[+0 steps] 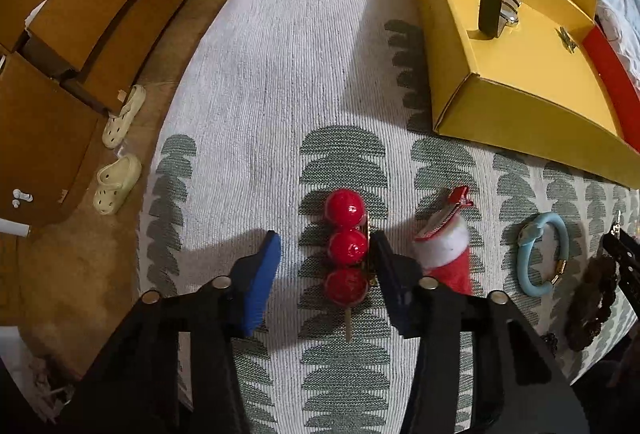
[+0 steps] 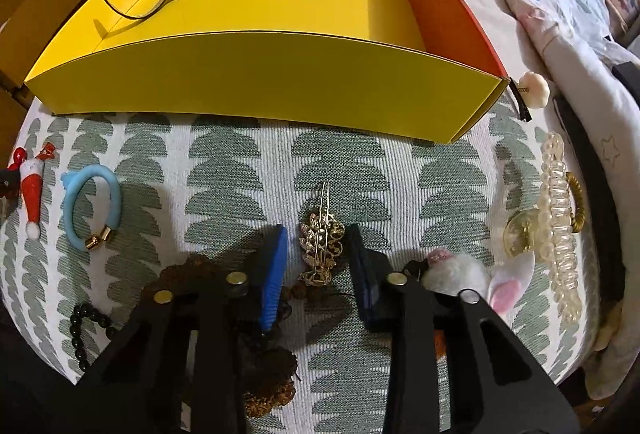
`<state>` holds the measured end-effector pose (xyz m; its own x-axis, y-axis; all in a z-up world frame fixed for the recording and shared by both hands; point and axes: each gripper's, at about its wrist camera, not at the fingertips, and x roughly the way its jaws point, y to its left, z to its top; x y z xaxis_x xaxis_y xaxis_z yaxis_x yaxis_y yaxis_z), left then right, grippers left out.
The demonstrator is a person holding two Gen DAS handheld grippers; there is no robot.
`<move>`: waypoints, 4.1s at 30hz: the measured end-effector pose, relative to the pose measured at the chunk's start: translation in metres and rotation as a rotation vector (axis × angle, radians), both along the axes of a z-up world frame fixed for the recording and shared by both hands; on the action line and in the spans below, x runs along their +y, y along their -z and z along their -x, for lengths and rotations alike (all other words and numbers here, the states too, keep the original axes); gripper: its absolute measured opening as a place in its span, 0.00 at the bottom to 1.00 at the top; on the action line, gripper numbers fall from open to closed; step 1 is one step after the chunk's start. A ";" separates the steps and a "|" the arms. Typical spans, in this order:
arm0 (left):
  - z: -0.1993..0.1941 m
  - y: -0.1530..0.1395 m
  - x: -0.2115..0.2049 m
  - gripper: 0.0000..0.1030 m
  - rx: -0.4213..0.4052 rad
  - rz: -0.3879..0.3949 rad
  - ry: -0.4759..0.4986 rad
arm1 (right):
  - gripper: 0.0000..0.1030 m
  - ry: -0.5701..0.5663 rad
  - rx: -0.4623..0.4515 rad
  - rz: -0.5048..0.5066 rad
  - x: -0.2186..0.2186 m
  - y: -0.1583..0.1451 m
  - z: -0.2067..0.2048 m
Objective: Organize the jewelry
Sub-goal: 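Grasp the red bead hairpin with the left tool while the right tool grasps the gold brooch, then place the red hairpin and gold brooch into the yellow box, opening both tools, then grasp the Santa-hat clip with the left tool while the right tool grasps the white bunny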
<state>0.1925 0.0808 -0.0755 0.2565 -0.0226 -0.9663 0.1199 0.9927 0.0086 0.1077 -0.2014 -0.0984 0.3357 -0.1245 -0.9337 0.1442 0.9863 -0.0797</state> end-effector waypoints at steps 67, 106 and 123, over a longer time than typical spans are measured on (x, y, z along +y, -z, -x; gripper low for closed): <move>-0.120 -0.021 -0.185 0.24 0.065 0.116 0.252 | 0.26 -0.033 0.010 -0.149 -0.052 -0.024 -0.202; 0.028 -0.034 -0.045 0.66 -0.046 0.071 0.056 | 0.59 0.069 -0.104 -0.211 -0.077 -0.071 0.064; 0.017 -0.001 -0.041 0.66 0.015 0.043 0.051 | 0.56 0.105 -0.020 -0.149 -0.078 -0.021 0.042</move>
